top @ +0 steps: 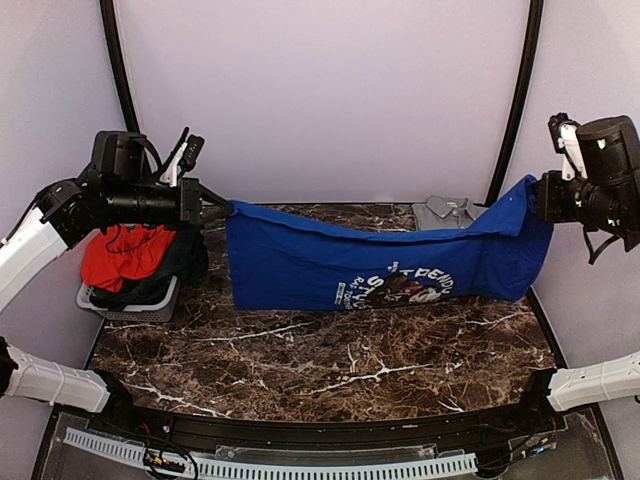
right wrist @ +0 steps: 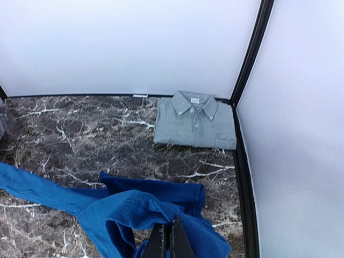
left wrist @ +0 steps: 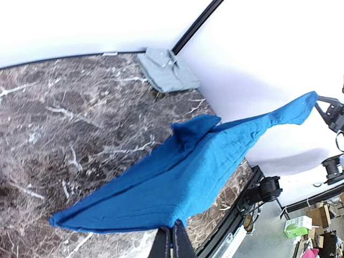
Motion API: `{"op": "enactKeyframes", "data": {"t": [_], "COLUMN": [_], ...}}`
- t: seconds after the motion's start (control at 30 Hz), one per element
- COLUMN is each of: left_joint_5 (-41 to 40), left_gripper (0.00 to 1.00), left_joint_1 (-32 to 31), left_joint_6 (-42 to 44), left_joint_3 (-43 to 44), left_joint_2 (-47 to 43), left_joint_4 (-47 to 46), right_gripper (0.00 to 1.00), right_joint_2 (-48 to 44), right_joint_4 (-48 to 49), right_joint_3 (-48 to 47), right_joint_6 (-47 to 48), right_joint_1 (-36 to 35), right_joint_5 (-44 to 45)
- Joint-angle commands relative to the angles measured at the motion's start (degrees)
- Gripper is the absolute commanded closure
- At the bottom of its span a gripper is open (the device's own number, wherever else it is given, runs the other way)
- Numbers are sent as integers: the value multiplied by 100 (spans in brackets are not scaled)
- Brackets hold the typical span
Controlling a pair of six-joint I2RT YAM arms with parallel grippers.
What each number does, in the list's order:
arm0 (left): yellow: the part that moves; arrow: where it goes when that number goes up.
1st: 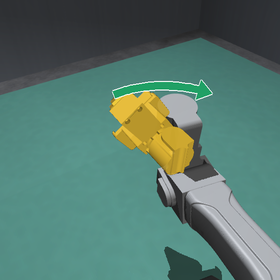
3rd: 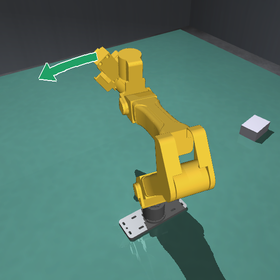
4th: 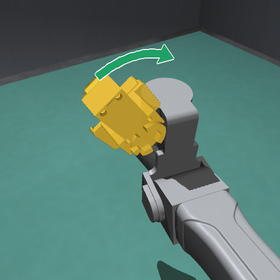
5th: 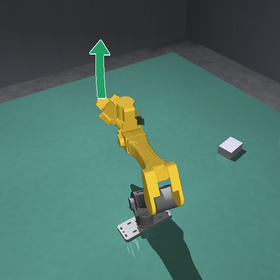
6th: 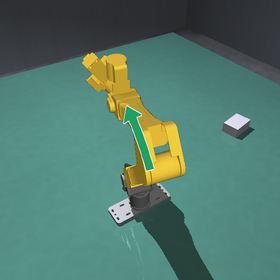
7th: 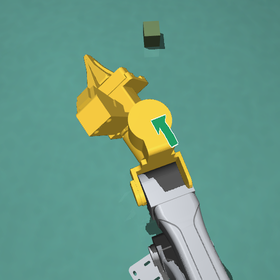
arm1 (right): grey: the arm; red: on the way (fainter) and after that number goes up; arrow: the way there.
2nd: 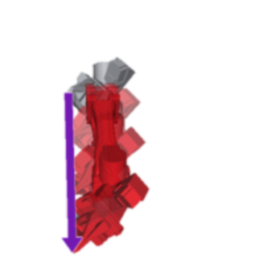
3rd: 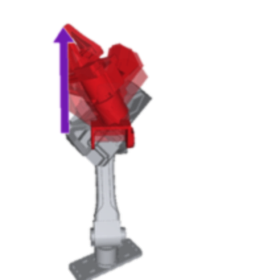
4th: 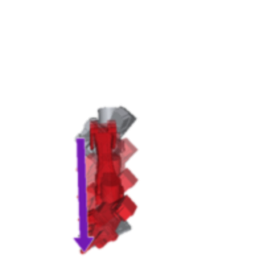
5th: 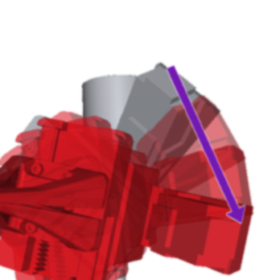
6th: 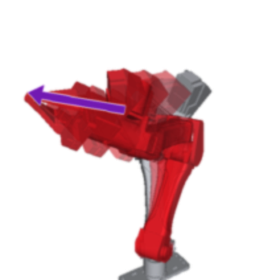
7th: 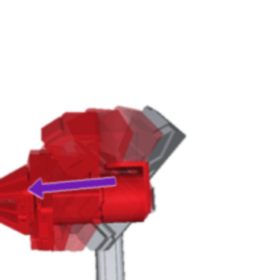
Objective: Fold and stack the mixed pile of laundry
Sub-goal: Flatten out the crumpled T-shirt at the center of the board.
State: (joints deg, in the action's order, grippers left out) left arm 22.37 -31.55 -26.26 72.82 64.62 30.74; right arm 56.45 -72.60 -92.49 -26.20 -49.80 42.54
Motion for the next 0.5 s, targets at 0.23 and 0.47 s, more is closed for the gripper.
{"op": "enactKeyframes", "data": {"t": [0.23,0.47], "left_joint_5": [-225,-47], "left_gripper": [100,100], "left_joint_1": [687,1198], "left_joint_6": [-533,-366], "left_joint_3": [1747,4009], "left_joint_2": [1758,3861], "left_joint_4": [-853,-1326], "right_gripper": [100,100], "right_joint_2": [899,3502], "right_joint_4": [4480,4160], "right_joint_3": [-71,-2450], "right_joint_6": [2913,2368], "right_joint_1": [2048,3775], "right_joint_5": [-248,-2183]}}
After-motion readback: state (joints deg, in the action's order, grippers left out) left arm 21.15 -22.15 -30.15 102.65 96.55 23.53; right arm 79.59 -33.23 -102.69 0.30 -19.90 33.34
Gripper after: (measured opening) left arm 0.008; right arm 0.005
